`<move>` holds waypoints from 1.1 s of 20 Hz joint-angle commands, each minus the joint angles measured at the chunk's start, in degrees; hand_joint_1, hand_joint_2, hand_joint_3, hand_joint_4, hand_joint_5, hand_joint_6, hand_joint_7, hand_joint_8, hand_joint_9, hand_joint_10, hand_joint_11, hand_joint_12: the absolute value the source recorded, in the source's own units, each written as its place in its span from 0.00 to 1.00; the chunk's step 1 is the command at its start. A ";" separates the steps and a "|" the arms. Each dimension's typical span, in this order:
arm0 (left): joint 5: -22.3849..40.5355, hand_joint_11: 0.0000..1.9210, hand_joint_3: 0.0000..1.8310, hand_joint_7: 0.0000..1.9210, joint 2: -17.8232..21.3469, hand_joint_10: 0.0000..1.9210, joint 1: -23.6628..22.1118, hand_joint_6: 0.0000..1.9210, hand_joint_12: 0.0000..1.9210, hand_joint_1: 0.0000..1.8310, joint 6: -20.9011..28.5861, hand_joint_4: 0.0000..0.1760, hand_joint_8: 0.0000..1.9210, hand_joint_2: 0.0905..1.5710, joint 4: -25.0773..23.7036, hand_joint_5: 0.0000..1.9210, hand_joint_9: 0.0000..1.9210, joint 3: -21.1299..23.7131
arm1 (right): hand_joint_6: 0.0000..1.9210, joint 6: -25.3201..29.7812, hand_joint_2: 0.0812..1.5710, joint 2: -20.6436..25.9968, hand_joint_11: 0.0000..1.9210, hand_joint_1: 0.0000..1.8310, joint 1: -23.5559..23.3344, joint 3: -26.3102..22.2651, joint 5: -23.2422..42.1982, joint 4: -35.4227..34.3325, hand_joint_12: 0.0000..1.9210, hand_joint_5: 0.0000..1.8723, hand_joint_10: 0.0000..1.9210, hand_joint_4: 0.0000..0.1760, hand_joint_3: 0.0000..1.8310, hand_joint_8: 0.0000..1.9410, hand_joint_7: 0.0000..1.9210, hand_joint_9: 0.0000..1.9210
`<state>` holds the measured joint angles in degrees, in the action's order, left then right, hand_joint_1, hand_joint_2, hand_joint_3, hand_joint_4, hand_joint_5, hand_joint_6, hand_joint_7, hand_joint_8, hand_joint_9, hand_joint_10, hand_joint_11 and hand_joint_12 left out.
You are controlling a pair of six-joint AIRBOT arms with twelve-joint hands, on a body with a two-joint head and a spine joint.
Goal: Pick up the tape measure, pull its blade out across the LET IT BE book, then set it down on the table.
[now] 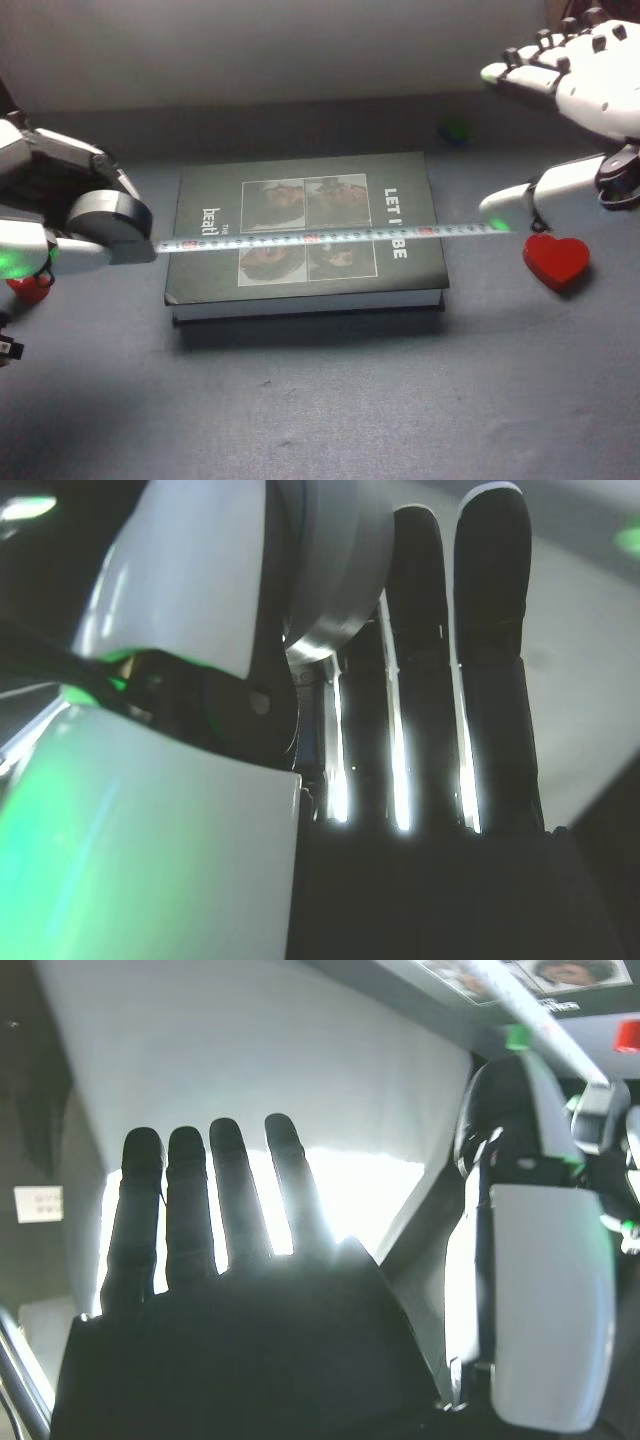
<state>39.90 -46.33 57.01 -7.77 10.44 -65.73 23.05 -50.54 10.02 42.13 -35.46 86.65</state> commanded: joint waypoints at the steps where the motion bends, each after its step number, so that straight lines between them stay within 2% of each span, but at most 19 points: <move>1: 8.54 0.44 0.00 0.49 -0.14 0.67 -0.13 0.44 0.61 0.75 1.04 0.00 0.58 0.70 1.78 0.45 0.47 -0.31 | 0.00 0.48 0.64 -0.05 0.00 0.09 -0.88 -0.49 -0.54 3.27 0.18 0.00 0.00 0.38 0.00 0.00 0.00 0.00; 5: 10.05 0.44 0.00 0.49 -1.61 0.67 2.94 0.46 0.61 0.75 1.89 0.00 0.57 0.71 3.47 0.45 0.47 -2.23 | 0.00 1.31 0.65 -1.01 0.00 0.09 -0.23 -3.35 -1.42 3.28 0.23 0.00 0.00 0.37 0.00 0.00 0.00 0.00; 7: 11.39 0.45 0.00 0.49 -2.81 0.68 3.63 0.45 0.61 0.75 2.57 0.00 0.58 0.71 3.35 0.45 0.47 -3.44 | 0.00 2.43 0.65 -1.44 0.00 0.09 0.56 -4.23 -1.26 3.31 0.23 0.00 0.00 0.29 0.00 0.00 0.00 0.00; 11: 10.60 0.45 0.00 0.50 -4.17 0.68 4.08 0.42 0.62 0.75 4.72 0.00 0.56 0.70 -0.55 0.48 0.47 -6.11 | 0.00 3.46 0.67 -3.56 0.00 0.05 2.96 -4.37 -2.28 5.06 0.15 0.00 0.00 0.24 0.00 0.00 0.00 0.00; 15: 9.83 0.44 0.00 0.49 -5.42 0.69 4.51 0.45 0.63 0.75 5.13 0.00 0.57 0.71 -0.81 0.46 0.46 -8.93 | 0.00 4.02 0.68 -4.02 0.00 0.04 3.27 -4.39 -2.32 5.31 0.19 0.00 0.00 0.23 0.00 0.00 0.00 0.00; 18: 9.90 0.43 0.00 0.49 -6.05 0.68 4.71 0.45 0.64 0.75 5.98 0.00 0.57 0.70 -1.06 0.46 0.47 -10.40 | 0.00 4.04 0.68 -4.02 0.00 0.06 3.32 -4.40 -2.25 5.31 0.12 0.00 0.00 0.23 0.00 0.00 0.00 0.00; 20: 9.82 0.43 0.00 0.49 -6.37 0.68 4.73 0.46 0.65 0.75 6.79 0.00 0.57 0.70 -1.16 0.46 0.46 -11.26 | 0.00 4.04 0.69 -4.02 0.00 0.04 3.42 -4.44 -2.25 5.34 0.14 0.00 0.00 0.21 0.00 0.00 0.00 0.00; 22: 9.39 0.43 0.00 0.50 -6.41 0.69 5.11 0.45 0.66 0.75 7.42 0.00 0.56 0.70 -1.16 0.47 0.46 -11.52 | 0.00 4.04 0.68 -4.02 0.00 0.06 3.56 -4.45 -2.28 5.47 0.09 0.00 0.00 0.17 0.00 0.00 0.00 0.00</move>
<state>43.24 -52.75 62.50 -0.97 7.57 -76.77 26.83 -54.76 13.89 37.93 -36.93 88.47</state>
